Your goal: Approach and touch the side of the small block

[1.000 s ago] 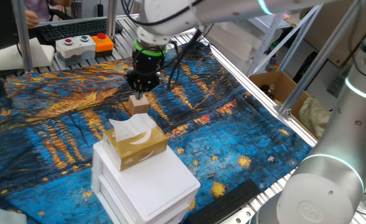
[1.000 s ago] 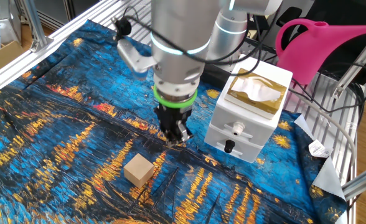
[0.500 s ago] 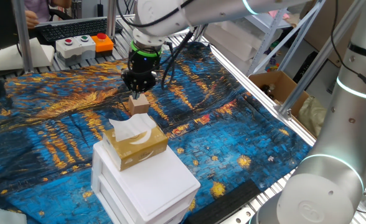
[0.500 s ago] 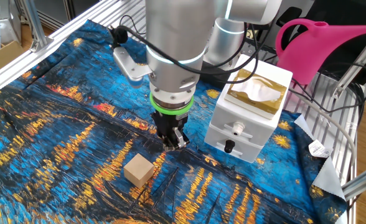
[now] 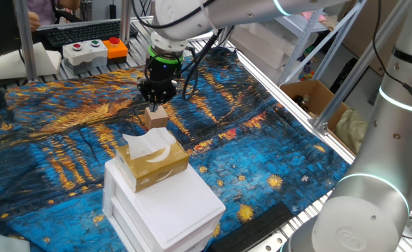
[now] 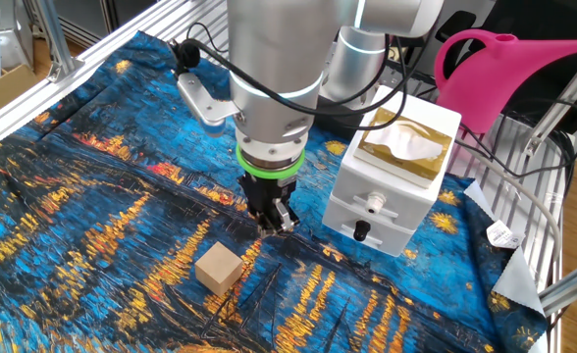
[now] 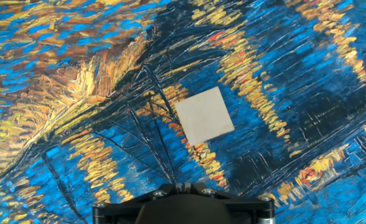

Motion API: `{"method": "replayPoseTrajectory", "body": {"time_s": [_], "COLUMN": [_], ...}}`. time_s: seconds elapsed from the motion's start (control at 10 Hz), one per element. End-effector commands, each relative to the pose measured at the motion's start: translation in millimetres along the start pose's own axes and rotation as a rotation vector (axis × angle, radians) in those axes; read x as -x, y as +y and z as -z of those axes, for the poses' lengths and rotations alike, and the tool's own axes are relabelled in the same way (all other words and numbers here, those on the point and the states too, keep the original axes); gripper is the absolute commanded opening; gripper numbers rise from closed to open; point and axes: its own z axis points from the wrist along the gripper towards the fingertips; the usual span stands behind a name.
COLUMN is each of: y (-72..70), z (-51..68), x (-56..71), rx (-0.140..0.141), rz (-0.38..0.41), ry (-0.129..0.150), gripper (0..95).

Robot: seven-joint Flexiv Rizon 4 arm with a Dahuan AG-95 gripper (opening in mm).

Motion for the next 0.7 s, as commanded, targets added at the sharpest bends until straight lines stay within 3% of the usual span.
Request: {"method": "replayPoseTrajectory", "body": {"time_s": [0.1, 0.7], "y": [0.3, 0.3], "z": [-1.1, -1.1], "x": [0.1, 0.1], "rx": [0.000, -0.012], "rz": [0.020, 0.046], "ry": [0.005, -0.003], "gripper": [0.0, 0.0]}}
